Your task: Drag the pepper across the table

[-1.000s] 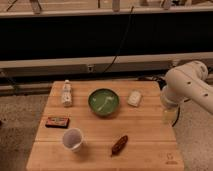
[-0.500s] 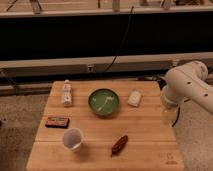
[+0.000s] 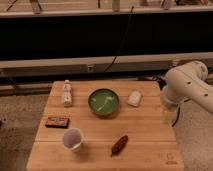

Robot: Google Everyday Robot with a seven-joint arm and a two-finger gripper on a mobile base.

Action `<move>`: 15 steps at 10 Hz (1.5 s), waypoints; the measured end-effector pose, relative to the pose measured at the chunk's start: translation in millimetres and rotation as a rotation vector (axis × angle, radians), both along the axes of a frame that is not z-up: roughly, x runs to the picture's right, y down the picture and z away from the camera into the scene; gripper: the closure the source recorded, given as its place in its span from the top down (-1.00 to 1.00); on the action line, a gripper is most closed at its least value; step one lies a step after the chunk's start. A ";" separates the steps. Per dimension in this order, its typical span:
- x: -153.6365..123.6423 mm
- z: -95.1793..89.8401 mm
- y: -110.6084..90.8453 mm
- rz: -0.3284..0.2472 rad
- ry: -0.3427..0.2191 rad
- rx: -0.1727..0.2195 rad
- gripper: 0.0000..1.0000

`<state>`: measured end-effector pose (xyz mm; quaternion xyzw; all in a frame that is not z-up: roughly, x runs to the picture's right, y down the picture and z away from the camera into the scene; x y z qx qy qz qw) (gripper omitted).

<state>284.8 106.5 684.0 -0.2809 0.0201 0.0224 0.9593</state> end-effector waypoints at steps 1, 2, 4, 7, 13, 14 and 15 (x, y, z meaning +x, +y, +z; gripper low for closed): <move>0.0 0.0 0.0 0.000 0.000 0.000 0.60; 0.0 0.0 0.0 0.000 0.000 0.000 0.60; -3.7 1.4 5.5 -0.016 -0.003 -0.005 0.60; -39.4 10.1 24.8 -0.077 -0.037 -0.014 0.60; -81.7 16.3 55.6 -0.226 -0.109 -0.024 0.60; -86.2 17.1 60.3 -0.250 -0.117 -0.026 0.60; -89.1 18.8 66.2 -0.279 -0.129 -0.029 0.60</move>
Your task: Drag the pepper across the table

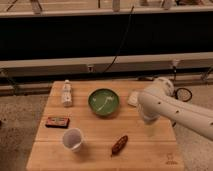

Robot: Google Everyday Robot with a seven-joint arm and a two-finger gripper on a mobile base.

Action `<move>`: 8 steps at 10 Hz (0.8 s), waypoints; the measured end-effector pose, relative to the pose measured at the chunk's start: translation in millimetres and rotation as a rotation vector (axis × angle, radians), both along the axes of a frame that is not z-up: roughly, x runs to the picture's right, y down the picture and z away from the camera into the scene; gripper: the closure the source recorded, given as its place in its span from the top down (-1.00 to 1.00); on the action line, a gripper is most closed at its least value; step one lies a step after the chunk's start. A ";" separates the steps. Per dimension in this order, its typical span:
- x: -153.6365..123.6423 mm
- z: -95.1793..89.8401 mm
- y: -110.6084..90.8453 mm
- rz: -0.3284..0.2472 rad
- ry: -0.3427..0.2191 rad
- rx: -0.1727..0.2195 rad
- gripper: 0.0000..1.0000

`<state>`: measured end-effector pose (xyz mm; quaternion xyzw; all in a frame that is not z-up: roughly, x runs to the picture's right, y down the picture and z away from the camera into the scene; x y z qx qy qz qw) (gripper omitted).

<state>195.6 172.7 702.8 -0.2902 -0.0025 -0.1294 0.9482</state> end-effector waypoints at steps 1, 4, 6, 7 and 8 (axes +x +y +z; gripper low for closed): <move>-3.9 0.3 3.2 -0.028 -0.016 -0.003 0.60; -18.3 1.3 12.7 -0.103 -0.057 -0.011 0.60; -22.4 2.6 19.5 -0.135 -0.075 -0.014 0.60; -27.0 4.8 23.3 -0.153 -0.088 -0.017 0.60; -33.2 8.0 26.9 -0.171 -0.104 -0.022 0.60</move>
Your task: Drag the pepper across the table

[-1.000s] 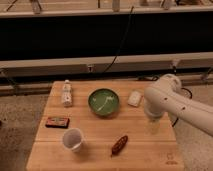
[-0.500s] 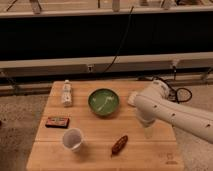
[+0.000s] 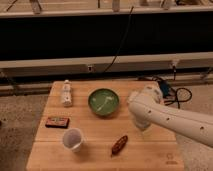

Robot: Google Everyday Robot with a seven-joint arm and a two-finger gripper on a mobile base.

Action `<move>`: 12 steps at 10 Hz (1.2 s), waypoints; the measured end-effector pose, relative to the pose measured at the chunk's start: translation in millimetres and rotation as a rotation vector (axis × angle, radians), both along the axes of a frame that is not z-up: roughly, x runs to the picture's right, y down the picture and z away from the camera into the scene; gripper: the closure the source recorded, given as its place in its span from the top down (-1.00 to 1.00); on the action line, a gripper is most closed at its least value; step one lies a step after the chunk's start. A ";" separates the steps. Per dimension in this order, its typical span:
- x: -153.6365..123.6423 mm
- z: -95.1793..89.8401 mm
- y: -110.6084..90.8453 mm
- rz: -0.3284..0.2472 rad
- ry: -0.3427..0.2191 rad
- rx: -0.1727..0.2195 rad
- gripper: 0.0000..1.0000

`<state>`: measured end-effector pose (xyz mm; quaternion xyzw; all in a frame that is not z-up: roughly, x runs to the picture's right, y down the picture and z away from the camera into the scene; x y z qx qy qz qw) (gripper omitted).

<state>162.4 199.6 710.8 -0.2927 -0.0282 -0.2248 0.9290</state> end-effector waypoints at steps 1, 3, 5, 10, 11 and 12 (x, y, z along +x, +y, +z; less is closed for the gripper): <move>-2.8 2.4 4.1 -0.016 -0.008 -0.005 0.60; -6.9 4.8 9.7 -0.041 -0.025 -0.013 0.60; -12.8 8.7 16.7 -0.067 -0.042 -0.025 0.60; -26.2 19.6 31.5 -0.126 -0.089 -0.057 0.60; -28.0 21.5 34.4 -0.132 -0.093 -0.063 0.60; -30.2 24.1 37.5 -0.140 -0.097 -0.070 0.60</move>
